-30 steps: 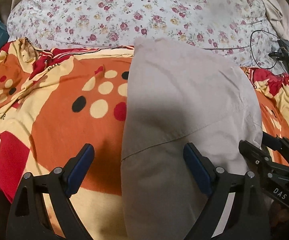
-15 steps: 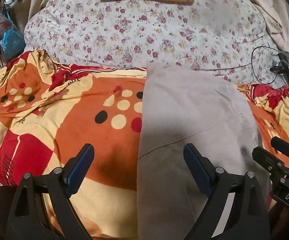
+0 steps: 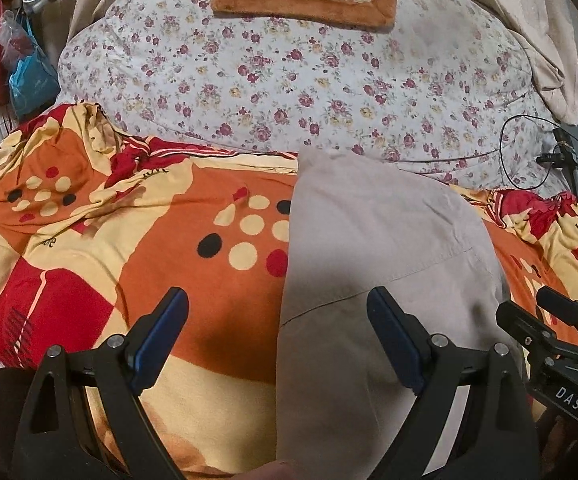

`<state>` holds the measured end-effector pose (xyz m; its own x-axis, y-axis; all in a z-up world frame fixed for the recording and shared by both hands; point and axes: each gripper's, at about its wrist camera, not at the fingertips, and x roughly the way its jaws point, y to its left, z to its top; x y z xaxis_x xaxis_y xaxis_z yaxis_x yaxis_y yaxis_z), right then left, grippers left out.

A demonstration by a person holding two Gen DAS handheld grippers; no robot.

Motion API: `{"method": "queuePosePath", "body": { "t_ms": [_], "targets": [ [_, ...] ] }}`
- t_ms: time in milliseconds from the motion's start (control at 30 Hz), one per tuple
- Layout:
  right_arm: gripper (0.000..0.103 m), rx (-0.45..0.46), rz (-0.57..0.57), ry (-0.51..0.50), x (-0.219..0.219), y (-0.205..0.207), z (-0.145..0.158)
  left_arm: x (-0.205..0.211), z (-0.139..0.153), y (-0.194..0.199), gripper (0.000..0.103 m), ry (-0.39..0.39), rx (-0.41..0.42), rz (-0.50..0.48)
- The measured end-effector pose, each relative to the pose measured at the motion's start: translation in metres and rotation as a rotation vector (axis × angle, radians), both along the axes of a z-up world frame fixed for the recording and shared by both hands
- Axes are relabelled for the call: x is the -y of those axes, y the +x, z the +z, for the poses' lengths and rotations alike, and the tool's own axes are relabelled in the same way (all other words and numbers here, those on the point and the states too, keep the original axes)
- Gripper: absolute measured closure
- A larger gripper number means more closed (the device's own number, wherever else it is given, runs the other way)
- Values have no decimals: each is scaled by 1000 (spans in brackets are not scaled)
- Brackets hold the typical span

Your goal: Fold large clothes

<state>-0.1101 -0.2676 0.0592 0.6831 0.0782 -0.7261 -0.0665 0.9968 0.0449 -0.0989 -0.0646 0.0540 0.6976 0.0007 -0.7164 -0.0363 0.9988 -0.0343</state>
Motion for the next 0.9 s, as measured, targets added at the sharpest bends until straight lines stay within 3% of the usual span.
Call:
{"method": "queuePosePath", "body": {
  "t_ms": [900],
  "targets": [
    [25, -31, 3, 14, -1, 7, -9, 0, -10, 6, 11, 24, -27, -13]
  ]
}}
